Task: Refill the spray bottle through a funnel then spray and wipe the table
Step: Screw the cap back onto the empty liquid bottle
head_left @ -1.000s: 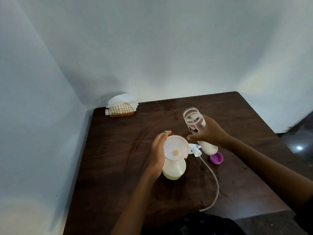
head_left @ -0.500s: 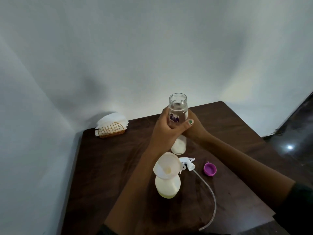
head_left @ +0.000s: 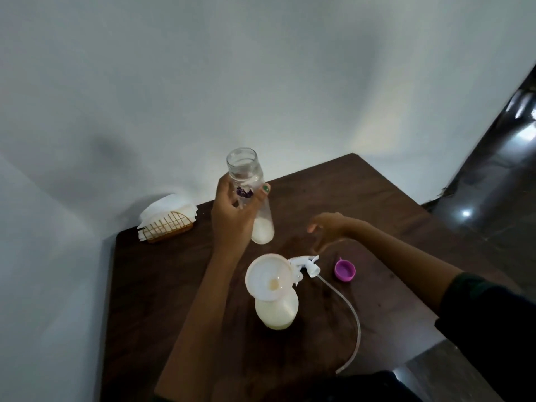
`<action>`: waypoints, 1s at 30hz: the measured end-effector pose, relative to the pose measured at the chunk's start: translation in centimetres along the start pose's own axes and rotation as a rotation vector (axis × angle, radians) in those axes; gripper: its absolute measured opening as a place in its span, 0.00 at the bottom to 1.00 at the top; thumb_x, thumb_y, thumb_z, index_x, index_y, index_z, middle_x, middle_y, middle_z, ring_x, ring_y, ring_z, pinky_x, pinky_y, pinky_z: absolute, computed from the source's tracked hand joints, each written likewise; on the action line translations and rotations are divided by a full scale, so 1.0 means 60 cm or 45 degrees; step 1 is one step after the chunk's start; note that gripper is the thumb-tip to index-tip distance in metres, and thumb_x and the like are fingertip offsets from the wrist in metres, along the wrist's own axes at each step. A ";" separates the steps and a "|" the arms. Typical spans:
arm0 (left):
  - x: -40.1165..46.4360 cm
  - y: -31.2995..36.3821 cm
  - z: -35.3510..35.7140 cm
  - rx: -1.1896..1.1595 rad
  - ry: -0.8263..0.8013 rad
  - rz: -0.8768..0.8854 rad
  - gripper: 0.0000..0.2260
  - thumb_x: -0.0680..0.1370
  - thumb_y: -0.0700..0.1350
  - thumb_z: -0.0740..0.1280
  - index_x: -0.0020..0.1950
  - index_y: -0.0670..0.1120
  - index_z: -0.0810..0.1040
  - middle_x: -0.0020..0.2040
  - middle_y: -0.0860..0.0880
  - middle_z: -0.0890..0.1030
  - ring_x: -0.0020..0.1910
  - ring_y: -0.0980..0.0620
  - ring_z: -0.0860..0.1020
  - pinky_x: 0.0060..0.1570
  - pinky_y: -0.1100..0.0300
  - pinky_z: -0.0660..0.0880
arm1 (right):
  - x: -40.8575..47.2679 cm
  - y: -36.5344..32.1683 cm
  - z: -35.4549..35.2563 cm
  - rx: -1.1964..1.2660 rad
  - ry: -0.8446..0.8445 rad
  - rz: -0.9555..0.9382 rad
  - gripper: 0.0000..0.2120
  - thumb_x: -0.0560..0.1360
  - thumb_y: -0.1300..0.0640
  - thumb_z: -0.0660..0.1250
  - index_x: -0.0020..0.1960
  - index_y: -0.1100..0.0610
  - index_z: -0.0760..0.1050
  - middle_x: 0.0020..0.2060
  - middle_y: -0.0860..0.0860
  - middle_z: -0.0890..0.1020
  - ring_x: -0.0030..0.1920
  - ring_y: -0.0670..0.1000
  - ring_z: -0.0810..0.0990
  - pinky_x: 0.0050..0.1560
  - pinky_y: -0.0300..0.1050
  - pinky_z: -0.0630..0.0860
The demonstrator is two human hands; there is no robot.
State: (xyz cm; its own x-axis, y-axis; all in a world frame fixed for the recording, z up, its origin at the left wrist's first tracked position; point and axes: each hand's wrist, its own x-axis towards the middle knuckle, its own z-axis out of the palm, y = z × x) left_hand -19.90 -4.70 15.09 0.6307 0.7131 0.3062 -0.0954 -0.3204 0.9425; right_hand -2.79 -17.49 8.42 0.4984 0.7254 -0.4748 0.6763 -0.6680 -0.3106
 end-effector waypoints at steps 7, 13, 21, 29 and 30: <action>0.001 -0.023 -0.024 0.072 0.109 -0.038 0.20 0.72 0.47 0.73 0.61 0.43 0.74 0.55 0.50 0.81 0.52 0.55 0.79 0.52 0.63 0.76 | 0.000 0.094 0.144 -0.172 -0.170 0.171 0.34 0.64 0.56 0.75 0.67 0.53 0.67 0.64 0.55 0.71 0.65 0.57 0.66 0.61 0.47 0.70; -0.003 -0.033 -0.040 0.123 0.130 -0.071 0.20 0.71 0.50 0.73 0.60 0.45 0.74 0.53 0.51 0.81 0.50 0.53 0.80 0.51 0.55 0.78 | 0.010 0.108 0.167 0.020 0.176 0.170 0.17 0.70 0.58 0.67 0.58 0.59 0.72 0.56 0.60 0.77 0.59 0.61 0.72 0.53 0.50 0.73; 0.016 -0.011 -0.051 0.203 0.133 -0.074 0.18 0.71 0.52 0.72 0.58 0.52 0.73 0.50 0.61 0.79 0.47 0.63 0.77 0.50 0.60 0.77 | -0.004 -0.073 -0.068 0.899 0.397 -0.283 0.19 0.71 0.58 0.71 0.61 0.53 0.72 0.48 0.54 0.78 0.44 0.51 0.79 0.41 0.42 0.78; 0.059 0.025 -0.076 0.233 0.214 -0.029 0.21 0.70 0.53 0.73 0.60 0.51 0.72 0.55 0.57 0.77 0.53 0.56 0.77 0.51 0.67 0.73 | -0.080 -0.268 -0.245 1.576 0.305 -0.902 0.18 0.68 0.73 0.68 0.53 0.57 0.71 0.41 0.56 0.80 0.39 0.49 0.81 0.47 0.42 0.78; 0.064 0.031 -0.081 0.235 0.222 -0.019 0.21 0.71 0.53 0.72 0.60 0.51 0.73 0.54 0.57 0.77 0.52 0.57 0.77 0.50 0.69 0.73 | -0.086 -0.284 -0.257 1.577 0.312 -0.947 0.18 0.68 0.73 0.68 0.53 0.58 0.70 0.41 0.56 0.80 0.39 0.49 0.81 0.47 0.42 0.78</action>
State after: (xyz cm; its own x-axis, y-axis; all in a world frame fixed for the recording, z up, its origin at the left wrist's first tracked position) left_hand -21.42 0.47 18.66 0.4871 0.8102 0.3262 0.0650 -0.4061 0.9115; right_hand -8.51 -7.25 28.87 0.4140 0.8841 0.2169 -0.0123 0.2437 -0.9698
